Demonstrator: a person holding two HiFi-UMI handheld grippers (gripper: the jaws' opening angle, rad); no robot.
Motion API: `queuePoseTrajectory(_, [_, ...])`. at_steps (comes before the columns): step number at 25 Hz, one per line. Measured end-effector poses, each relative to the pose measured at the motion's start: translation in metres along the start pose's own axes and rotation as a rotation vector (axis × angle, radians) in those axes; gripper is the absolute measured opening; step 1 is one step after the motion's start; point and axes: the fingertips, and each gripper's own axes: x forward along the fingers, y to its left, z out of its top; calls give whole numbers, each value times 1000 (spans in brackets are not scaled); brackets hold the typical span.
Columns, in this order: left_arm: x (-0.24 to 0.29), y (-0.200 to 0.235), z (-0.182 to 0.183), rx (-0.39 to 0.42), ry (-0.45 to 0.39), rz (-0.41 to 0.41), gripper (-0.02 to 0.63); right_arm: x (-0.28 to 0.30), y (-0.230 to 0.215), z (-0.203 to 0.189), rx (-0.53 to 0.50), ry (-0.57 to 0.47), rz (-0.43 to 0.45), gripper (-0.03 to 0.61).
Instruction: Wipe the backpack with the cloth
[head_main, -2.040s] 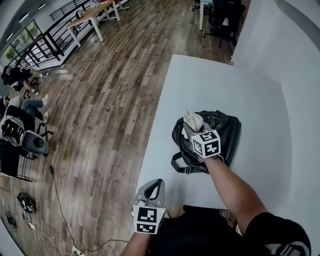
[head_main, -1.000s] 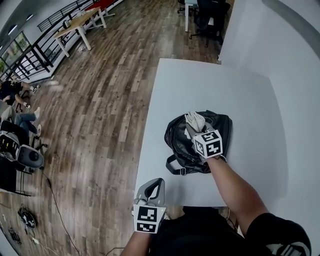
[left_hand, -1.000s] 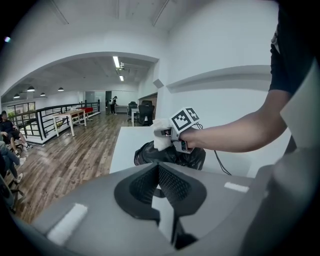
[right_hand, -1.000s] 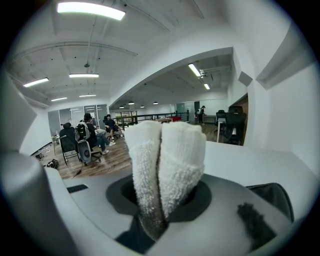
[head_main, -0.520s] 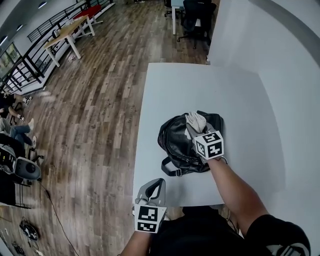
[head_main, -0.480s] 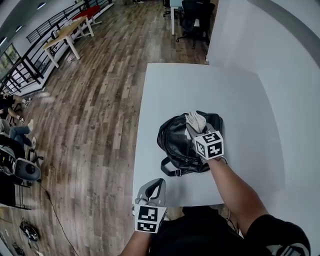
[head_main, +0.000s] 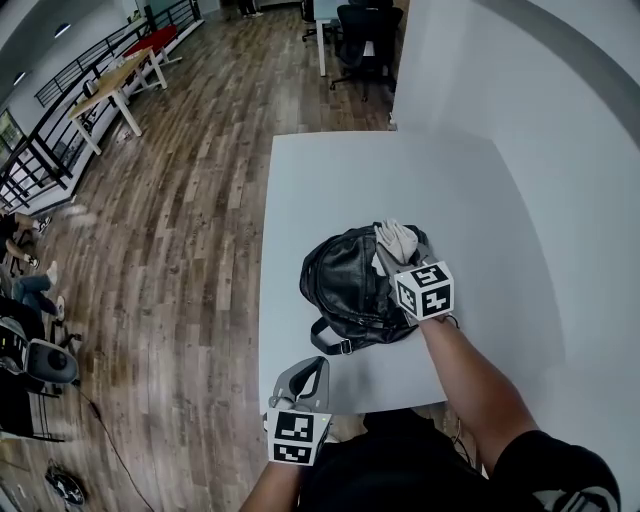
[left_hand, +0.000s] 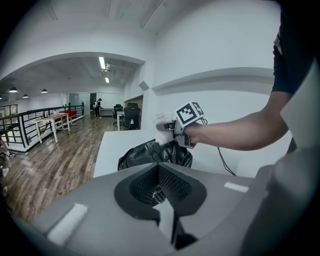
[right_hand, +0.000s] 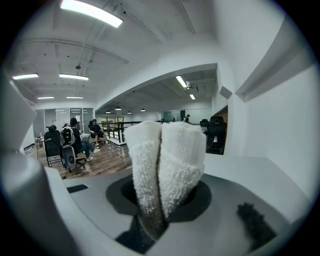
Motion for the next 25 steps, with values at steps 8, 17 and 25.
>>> queuePoseTrajectory(8, [2,-14,6,25,0,-39,6,-27,-23,8,15,-26,-55,98])
queuePoseTrajectory(17, [8,-21,12,51,-6,-67,6,-51,-43,8,17,-43,-98,98])
queuePoseTrajectory(25, [6,-27,15,64,-12,-85,6,-72,-58,8,19,-50,-146,98])
